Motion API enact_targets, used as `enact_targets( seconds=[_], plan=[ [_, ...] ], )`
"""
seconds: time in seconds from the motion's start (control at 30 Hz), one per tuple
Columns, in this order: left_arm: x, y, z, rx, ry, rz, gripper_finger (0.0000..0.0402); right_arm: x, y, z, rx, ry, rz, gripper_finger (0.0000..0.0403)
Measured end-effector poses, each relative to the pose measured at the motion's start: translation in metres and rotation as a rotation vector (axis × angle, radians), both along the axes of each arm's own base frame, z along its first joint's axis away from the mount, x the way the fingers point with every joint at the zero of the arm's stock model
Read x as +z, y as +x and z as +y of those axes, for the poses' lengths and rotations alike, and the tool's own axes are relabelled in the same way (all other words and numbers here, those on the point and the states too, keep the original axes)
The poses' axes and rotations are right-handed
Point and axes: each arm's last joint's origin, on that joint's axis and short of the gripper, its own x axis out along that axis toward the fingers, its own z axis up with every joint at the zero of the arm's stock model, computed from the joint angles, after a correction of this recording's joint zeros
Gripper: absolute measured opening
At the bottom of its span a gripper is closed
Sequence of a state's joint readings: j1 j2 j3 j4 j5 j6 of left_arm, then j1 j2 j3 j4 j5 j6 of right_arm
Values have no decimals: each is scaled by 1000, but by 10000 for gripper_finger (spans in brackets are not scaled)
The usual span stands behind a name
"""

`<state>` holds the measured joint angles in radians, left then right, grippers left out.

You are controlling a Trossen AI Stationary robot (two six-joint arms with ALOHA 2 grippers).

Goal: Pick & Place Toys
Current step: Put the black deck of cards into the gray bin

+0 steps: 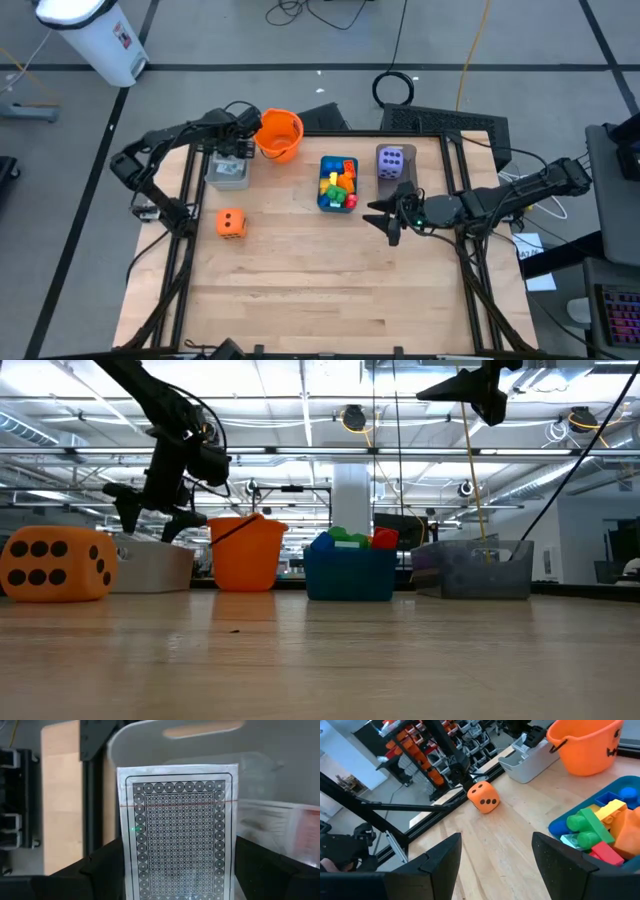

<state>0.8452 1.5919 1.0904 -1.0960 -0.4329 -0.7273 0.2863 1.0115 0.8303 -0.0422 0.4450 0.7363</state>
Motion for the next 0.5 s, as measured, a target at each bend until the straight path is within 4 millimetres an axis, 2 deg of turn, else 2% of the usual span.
enact_targets(
  seconds=[0.5],
  plan=[
    [-2, 5, 0, -30, -17, -40, 334, 0, 0, 0, 5, -14, 3, 235]
  ],
)
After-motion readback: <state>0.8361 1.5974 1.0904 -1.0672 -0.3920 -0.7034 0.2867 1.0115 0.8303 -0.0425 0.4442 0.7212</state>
